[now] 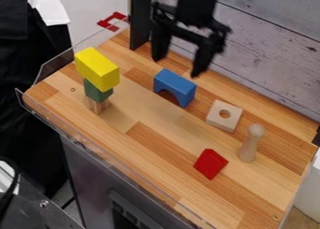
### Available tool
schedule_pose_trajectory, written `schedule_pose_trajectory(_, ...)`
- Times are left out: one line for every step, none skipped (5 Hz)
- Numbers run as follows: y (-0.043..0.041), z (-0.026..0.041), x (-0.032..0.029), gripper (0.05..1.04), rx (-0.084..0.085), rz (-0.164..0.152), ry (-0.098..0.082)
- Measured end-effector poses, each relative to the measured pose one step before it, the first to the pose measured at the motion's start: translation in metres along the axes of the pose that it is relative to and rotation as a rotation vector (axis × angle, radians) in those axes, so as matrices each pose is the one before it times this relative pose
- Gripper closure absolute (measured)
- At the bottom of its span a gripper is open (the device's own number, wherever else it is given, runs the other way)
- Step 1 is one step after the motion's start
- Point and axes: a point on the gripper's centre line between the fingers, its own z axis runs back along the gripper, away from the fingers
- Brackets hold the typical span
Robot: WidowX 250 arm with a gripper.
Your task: Move the yellow rectangular block from the tower and put it on top of the blue arch
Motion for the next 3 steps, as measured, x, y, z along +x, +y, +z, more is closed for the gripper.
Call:
schedule_pose_trajectory(0.03324, 0.01085, 0.00239, 0.085, -0.0126, 0.0977, -0.0624)
schedule_pose_trajectory(0.02023, 0.01870, -0.00825, 0.085, 0.0017, 0.0868, -0.0510)
schedule_pose_trajectory(0.00689, 0.00111, -0.01657, 0.085, 0.0012, 0.1457, 0.0384)
